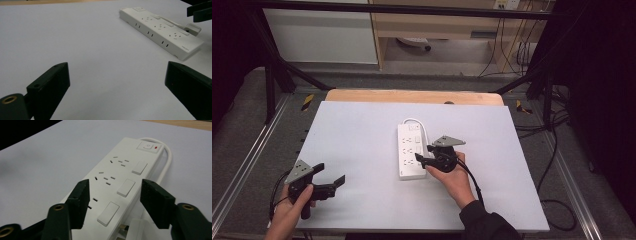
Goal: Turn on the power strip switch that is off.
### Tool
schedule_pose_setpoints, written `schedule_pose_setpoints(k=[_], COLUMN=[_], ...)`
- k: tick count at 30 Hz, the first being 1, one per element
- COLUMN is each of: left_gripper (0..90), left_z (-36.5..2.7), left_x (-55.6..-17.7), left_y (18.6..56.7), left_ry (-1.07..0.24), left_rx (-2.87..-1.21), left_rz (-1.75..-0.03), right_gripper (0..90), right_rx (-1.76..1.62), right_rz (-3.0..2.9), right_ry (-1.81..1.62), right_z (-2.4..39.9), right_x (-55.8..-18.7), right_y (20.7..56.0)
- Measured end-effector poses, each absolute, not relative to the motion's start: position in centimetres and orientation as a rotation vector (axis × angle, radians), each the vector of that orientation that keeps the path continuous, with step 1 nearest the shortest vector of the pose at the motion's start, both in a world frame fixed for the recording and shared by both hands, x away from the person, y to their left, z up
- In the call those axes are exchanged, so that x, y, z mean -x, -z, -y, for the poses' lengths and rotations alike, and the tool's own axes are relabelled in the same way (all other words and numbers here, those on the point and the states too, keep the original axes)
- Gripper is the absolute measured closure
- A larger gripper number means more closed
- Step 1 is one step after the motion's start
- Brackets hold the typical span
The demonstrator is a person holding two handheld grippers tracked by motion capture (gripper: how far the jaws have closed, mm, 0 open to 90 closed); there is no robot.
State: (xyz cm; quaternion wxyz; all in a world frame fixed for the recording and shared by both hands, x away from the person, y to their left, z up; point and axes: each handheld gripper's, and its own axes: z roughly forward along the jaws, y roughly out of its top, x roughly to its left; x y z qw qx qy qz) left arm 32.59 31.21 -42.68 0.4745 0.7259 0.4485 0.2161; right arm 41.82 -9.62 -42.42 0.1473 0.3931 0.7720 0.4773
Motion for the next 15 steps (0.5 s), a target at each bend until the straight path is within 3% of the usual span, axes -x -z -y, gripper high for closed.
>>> schedule_pose_setpoints(k=[10,15], left_gripper=[6.0,5.9], left_z=[-31.1,-31.2], left_x=[-32.6,-32.6], left_y=[42.7,42.7], left_ry=[-0.528,-0.528], left_rx=[-1.780,-1.778], left_rz=[-1.094,-1.098], right_gripper=[13.0,6.8], right_rx=[-1.129,-1.139], right_rz=[-2.199,-2.185], right_ry=[-1.325,-1.328], right_z=[10.2,10.6], right_x=[-41.7,-41.6], right_y=[41.4,41.1])
